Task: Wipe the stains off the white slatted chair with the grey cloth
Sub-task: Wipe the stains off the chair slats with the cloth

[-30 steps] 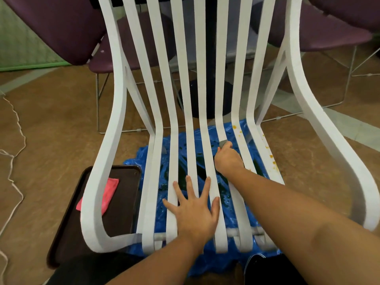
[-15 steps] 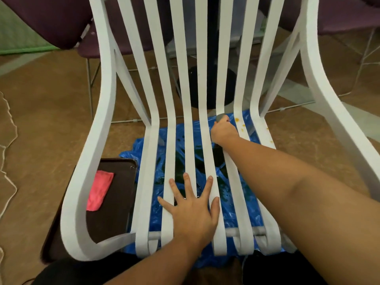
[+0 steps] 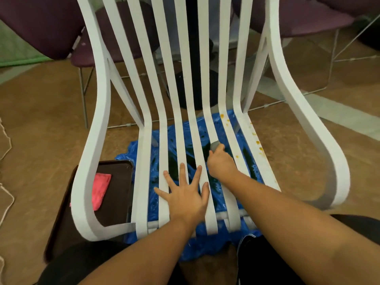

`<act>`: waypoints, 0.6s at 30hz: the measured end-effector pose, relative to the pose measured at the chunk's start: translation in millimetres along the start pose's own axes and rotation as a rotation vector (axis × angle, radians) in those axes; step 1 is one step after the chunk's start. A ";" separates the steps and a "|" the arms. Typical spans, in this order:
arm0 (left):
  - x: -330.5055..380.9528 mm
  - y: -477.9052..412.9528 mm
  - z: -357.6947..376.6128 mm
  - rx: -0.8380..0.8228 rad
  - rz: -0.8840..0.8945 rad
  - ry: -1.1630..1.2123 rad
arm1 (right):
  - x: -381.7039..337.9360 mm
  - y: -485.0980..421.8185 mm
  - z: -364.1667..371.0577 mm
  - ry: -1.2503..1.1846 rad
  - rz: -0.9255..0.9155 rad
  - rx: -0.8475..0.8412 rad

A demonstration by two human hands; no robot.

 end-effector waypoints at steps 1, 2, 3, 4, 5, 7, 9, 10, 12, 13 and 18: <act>-0.5 -0.1 0.1 -0.004 -0.001 0.003 | 5.4 12.7 4.5 -0.063 0.006 0.006; -0.4 1.1 -0.1 -0.006 -0.002 0.005 | 9.7 27.5 8.7 -0.103 0.000 0.010; -1.2 0.8 0.2 -0.010 -0.006 0.005 | 14.1 38.9 12.3 -0.151 0.006 0.030; -1.4 1.3 0.4 -0.011 -0.010 0.005 | 19.2 49.7 16.2 -0.200 0.010 0.054; -0.9 2.0 -0.2 -0.009 -0.011 0.002 | 23.6 59.8 21.5 -0.227 0.013 0.051; -0.4 3.2 -1.2 -0.004 -0.012 -0.002 | 31.5 78.4 29.8 -0.235 0.023 0.049; -1.0 4.1 -0.9 -0.007 -0.015 -0.001 | 38.3 93.9 35.4 -0.227 0.034 0.057; -1.0 4.2 -0.9 -0.005 -0.015 0.000 | 41.0 100.4 37.1 -0.235 0.039 0.064; -1.7 4.8 -0.7 -0.004 -0.017 0.002 | 42.7 112.5 37.8 -0.244 0.052 0.089; -1.0 5.5 -1.5 0.002 -0.015 0.006 | 43.5 117.4 34.4 -0.224 0.061 0.115; 0.0 7.3 -2.7 0.008 -0.009 0.016 | 39.4 122.1 30.0 -0.127 0.049 0.112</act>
Point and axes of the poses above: each hand's wrist, its own y-axis away from the middle knuckle, its own z-axis out of the palm, x = y × z, the point moved 10 cm from there along -y, towards the middle knuckle, and after that the axes turned 13 degrees about -x, right-handed, at the moved point
